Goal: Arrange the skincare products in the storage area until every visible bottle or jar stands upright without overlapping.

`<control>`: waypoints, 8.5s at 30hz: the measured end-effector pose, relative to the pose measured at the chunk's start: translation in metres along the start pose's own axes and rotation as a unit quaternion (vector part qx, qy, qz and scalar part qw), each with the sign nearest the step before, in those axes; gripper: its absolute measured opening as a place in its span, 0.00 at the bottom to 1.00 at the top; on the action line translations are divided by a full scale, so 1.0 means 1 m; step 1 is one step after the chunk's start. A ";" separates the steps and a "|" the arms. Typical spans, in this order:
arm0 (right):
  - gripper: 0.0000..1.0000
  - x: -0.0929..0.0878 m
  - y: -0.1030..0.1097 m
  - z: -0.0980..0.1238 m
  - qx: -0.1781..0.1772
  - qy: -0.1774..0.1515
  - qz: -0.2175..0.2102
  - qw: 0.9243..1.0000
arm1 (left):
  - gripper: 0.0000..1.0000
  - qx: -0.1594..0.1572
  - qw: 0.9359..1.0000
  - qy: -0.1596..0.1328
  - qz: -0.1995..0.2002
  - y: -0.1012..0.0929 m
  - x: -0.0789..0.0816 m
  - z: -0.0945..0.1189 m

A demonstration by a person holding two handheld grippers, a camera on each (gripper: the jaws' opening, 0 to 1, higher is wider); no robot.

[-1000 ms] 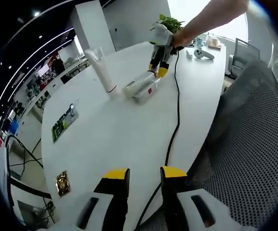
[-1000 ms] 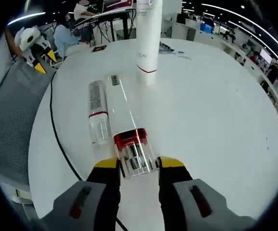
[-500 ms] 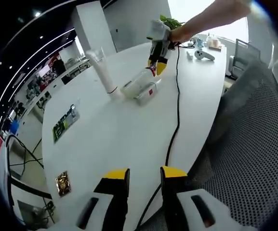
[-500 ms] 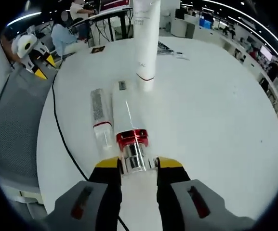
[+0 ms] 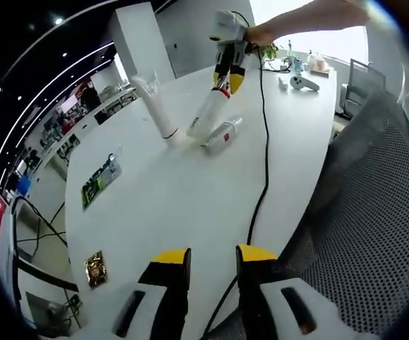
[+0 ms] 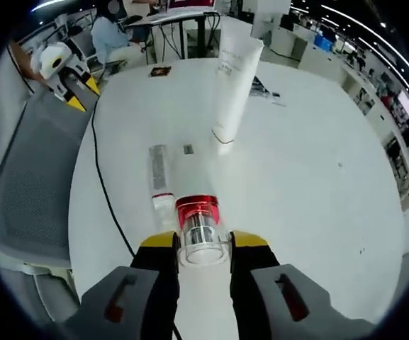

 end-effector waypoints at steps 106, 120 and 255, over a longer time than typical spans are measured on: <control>0.50 0.085 0.010 -0.022 -0.068 -0.184 -0.246 0.949 | 0.26 0.014 1.000 0.000 -0.001 0.004 0.001 0.001; 0.50 0.093 0.012 -0.054 -0.117 -0.237 -0.260 0.929 | 0.26 0.019 1.000 0.008 0.002 0.006 -0.002 0.001; 0.42 0.007 0.052 0.071 -0.272 -0.363 -0.313 0.834 | 0.27 -0.055 0.984 -0.060 0.161 0.023 0.019 0.005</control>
Point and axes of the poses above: the point that each gripper's makers call its tool centre point, and the gripper's own axes: z roughly backward along the fingers, y roughly to its left, x roughly out of its top, the point moved 3 cm from there along z, roughly backward along the fingers, and after that the axes turned 3 degrees about -z, right-handed, at the moved point
